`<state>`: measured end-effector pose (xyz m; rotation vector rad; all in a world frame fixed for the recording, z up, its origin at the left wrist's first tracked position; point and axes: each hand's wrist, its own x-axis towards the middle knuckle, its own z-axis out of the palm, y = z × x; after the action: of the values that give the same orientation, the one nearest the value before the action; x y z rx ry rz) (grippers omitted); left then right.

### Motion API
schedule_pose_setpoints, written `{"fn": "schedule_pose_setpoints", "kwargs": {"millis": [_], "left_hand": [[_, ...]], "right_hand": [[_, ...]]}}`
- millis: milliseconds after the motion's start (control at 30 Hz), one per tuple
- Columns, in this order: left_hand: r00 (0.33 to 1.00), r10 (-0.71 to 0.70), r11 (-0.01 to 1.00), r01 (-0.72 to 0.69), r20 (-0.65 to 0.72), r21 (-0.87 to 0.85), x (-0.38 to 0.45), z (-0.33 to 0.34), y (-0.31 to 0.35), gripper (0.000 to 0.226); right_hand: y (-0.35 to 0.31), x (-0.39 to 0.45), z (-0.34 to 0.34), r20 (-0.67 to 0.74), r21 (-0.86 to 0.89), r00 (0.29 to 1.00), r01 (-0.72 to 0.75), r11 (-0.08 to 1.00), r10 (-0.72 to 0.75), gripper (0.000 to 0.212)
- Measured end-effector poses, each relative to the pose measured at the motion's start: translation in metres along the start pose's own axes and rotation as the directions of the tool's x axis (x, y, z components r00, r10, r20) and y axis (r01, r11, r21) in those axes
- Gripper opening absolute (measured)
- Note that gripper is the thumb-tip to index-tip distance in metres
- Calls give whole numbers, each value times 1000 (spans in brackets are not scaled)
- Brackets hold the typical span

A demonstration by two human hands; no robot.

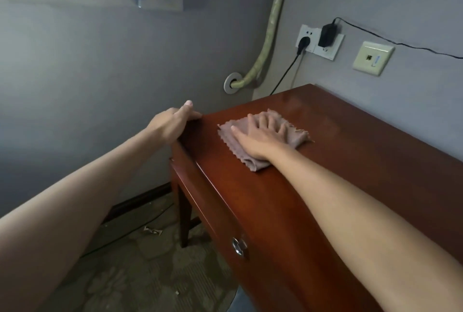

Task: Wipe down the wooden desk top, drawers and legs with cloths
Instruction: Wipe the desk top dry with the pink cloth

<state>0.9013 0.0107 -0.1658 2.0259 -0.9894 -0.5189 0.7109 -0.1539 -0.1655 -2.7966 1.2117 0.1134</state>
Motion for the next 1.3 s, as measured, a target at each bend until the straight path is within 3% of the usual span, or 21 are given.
{"fn": "schedule_pose_setpoints", "kwargs": {"millis": [33,100,200,267,333,400,467,500,567,633,700,767,833,900,933,967,1033,1133,1200,1300], "left_hand": [[1000,5,999,-5,-10,-47,4,1,-2,79],[998,-15,986,6,-56,-167,14,0,-2,73],[994,-85,969,67,-65,-237,31,-8,0,72],[994,-99,970,85,-49,-230,37,-10,8,74],[995,-97,973,99,18,-207,39,-9,11,65],[995,-84,984,90,45,-157,38,-10,12,69],[996,-81,990,86,43,-115,33,-13,10,82],[995,-90,992,93,33,-91,32,-14,9,90],[996,-88,996,88,7,-13,32,-13,11,99],[999,-52,986,52,-4,157,29,-11,22,90],[1000,-3,945,5,-6,327,26,-7,29,73],[999,29,900,-37,24,434,19,-4,35,69],[998,25,857,-49,54,513,11,0,38,72],[997,37,798,-71,70,598,4,7,39,71],[995,59,767,-94,76,635,1,12,38,70],[993,82,738,-116,82,665,-2,18,37,71],[990,100,688,-141,98,712,-4,31,36,76],[993,68,612,-120,100,782,-5,57,27,89],[995,64,597,-99,76,796,-7,68,20,98],[991,85,625,-135,104,769,-6,69,18,99]], "right_hand": [[-8,10,-2,6,-7,1000,5,1000,-5,87],[-37,20,0,16,-24,989,149,989,-148,83],[-82,9,14,-20,-15,864,503,864,-503,86],[-87,9,17,-24,2,813,582,813,-582,96],[-74,26,11,-34,14,890,455,890,-455,100],[-59,46,3,-24,19,986,164,986,-164,104],[-61,54,3,-29,42,999,-34,999,35,106],[-70,51,5,-27,32,999,-31,999,32,105],[-95,33,16,-29,8,988,152,988,-151,102],[-110,4,26,-33,-29,915,401,916,-402,104],[-101,-8,25,-19,-28,856,516,856,-517,107],[-70,1,17,-45,-6,898,437,899,-437,102],[-24,20,5,-6,-1,981,192,981,-192,103],[11,29,-4,-2,12,999,-43,999,43,104],[17,25,-4,-4,10,998,-70,998,70,101],[14,14,-1,0,-6,1000,-20,1000,20,96],[2,-29,9,-4,-33,976,220,975,-220,90],[10,-92,16,44,-56,858,513,856,-511,89],[39,-82,9,65,-78,866,499,863,-496,89],[81,-14,-3,67,-101,973,228,969,-222,89]]}}
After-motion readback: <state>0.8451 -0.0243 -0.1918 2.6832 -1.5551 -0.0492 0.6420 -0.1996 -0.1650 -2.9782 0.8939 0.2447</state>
